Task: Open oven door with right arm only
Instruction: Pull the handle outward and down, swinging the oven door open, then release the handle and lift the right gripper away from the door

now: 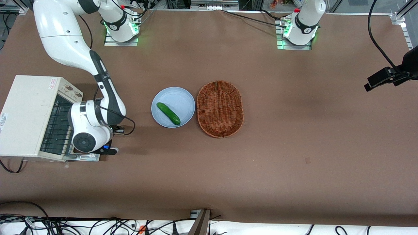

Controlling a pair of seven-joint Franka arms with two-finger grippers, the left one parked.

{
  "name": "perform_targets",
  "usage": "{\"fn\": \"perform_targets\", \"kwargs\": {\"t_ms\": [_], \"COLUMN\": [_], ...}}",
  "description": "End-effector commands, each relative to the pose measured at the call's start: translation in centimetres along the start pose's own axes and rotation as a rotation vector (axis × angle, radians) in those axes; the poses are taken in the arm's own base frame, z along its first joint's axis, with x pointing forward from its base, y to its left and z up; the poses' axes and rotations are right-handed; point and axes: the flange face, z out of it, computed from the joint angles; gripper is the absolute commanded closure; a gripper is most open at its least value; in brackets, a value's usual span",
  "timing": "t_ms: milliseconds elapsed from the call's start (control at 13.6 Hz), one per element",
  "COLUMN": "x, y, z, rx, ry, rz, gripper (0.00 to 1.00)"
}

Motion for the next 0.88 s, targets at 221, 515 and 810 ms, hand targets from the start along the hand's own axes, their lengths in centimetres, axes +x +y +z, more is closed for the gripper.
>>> {"fn": "perform_targets", "kwargs": {"t_ms": [221, 515, 810], "x": [-2.5, -6.8, -11.2], "y": [2.3, 4.2, 6.4], "z": [-9.2, -16.3, -22.0], "rx": [0.111, 0.13, 0.147], "ry": [0.055, 0.108, 0.151], "rz": [-0.059, -0.097, -0.116], "gripper": [0.46, 0.0, 0.0]}}
